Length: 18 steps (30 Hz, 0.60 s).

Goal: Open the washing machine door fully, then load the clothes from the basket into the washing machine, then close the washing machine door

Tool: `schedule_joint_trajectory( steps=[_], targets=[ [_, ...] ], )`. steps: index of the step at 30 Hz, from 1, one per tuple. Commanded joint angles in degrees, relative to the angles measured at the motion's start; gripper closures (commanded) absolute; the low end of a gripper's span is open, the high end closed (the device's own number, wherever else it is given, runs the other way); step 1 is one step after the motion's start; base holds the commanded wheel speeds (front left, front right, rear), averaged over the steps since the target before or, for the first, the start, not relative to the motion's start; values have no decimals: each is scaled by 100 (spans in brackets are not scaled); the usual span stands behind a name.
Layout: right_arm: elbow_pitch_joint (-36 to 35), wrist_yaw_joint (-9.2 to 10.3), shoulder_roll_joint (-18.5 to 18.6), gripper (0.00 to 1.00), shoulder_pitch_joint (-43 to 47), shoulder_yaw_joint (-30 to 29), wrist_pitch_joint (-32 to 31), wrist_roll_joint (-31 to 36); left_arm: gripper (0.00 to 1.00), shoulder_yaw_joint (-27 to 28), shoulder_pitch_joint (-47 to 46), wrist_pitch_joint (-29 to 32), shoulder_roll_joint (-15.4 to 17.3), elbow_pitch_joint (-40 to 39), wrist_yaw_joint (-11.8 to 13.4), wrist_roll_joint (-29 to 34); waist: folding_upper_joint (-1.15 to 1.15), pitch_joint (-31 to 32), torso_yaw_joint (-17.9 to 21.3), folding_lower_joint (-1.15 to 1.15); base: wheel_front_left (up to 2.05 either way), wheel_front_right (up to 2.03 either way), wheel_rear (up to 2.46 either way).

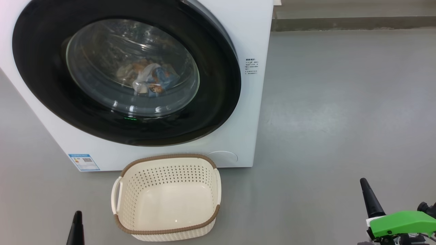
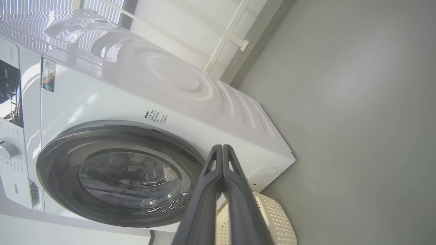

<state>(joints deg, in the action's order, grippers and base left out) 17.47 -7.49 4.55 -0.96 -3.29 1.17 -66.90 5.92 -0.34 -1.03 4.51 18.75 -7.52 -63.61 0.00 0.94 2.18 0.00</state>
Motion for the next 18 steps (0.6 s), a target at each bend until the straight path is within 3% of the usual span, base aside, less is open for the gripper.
schedule_joint_trajectory(
  steps=[1, 18],
  targets=[
    [-177, 0, 44, 100, -323, 31, -38, -158, 100, 105, -297, 30, 77, -204, 2, -167, 0, -3, -6, 0, 0, 0, 0],
    [-244, 0, -38, 100, -402, -109, -326, -1096, 100, 88, -411, 316, -18, -309, 2, -1231, 0, -46, -90, 0, 0, 0, 0]
  ],
)
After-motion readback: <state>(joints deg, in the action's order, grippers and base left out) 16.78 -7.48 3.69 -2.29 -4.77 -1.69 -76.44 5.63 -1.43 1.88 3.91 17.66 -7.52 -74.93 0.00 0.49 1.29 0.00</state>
